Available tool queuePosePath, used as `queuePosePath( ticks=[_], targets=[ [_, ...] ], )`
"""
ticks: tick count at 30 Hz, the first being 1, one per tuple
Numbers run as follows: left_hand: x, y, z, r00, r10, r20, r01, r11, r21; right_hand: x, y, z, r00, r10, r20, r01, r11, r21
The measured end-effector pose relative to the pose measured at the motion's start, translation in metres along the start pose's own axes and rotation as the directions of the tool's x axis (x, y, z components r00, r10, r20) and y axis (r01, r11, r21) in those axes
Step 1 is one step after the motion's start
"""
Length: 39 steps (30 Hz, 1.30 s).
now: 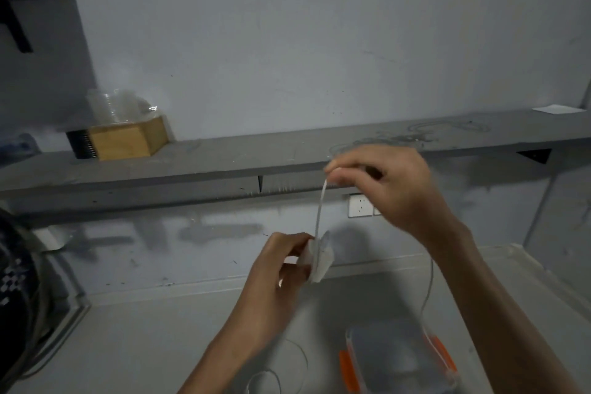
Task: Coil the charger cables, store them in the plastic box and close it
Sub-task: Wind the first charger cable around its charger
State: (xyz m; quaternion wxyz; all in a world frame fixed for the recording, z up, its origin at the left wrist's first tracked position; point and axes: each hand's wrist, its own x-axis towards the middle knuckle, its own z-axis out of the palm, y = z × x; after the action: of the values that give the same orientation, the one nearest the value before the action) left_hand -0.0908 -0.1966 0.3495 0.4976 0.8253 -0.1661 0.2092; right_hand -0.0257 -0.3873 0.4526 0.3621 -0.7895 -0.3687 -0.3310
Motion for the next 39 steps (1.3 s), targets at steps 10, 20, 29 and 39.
queuePosePath(
  ticks=[10,20,29,39],
  targets=[
    [0.000,0.047,-0.025,0.999,0.037,0.003,-0.035,0.969,-0.243,-0.021,0.031,0.057,0.954,0.264,0.140,-0.297,0.891,0.343],
    [0.061,0.001,-0.036,0.902,-0.413,-0.123,0.283,0.783,-0.554,-0.120,-0.029,0.117,0.787,0.502,0.358,-0.614,0.576,0.540],
    [0.047,-0.034,-0.022,0.920,-0.367,-0.137,0.325,0.911,-0.256,-0.100,-0.041,0.039,0.957,0.229,0.176,-0.241,0.969,0.048],
    [-0.013,0.024,-0.006,0.997,0.057,0.056,-0.048,0.989,-0.139,-0.021,0.012,0.015,0.992,0.117,-0.047,-0.111,0.986,0.121]
  ],
)
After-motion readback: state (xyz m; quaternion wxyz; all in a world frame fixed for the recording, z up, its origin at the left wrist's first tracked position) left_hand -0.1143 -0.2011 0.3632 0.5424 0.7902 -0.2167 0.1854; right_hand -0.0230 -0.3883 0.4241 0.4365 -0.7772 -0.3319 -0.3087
